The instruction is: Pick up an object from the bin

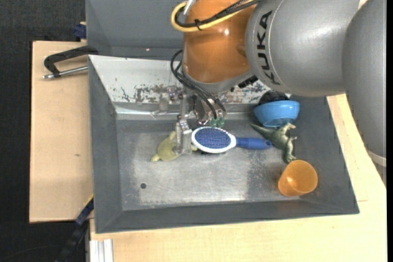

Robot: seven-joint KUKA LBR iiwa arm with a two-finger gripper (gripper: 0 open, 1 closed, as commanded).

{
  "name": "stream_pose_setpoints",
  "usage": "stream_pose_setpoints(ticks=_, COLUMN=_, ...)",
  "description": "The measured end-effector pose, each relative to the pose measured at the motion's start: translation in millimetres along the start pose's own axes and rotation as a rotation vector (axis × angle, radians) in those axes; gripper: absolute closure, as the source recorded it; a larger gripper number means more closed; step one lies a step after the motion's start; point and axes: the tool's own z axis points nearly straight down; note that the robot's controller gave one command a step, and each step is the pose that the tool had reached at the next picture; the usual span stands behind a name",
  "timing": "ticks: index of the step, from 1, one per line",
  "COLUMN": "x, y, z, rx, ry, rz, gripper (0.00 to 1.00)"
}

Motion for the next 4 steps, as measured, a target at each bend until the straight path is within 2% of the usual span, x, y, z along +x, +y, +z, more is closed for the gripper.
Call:
stream_pose_setpoints(ticks=1, x=41.6, y=-70.2, z=108.9, rx=0.003, ry=0.013, rz=-0.043, gripper=0.00)
stream_pose_setpoints(ticks=2, x=38.3, y=-66.6, z=104.4, rx=0.000, ry=0.003, rz=-0.047, gripper=1.00)
stream_pose_setpoints(ticks=3, x=11.1, y=-68.5, z=113.8, rx=-0.001, ry=-0.003, rz=-0.665, gripper=1.00)
stream_pose_setpoints(ticks=4, x=-12.2, y=-35.2, z=-38.4, rx=0.003, ry=-0.010, rz=-0.722, gripper=1.00)
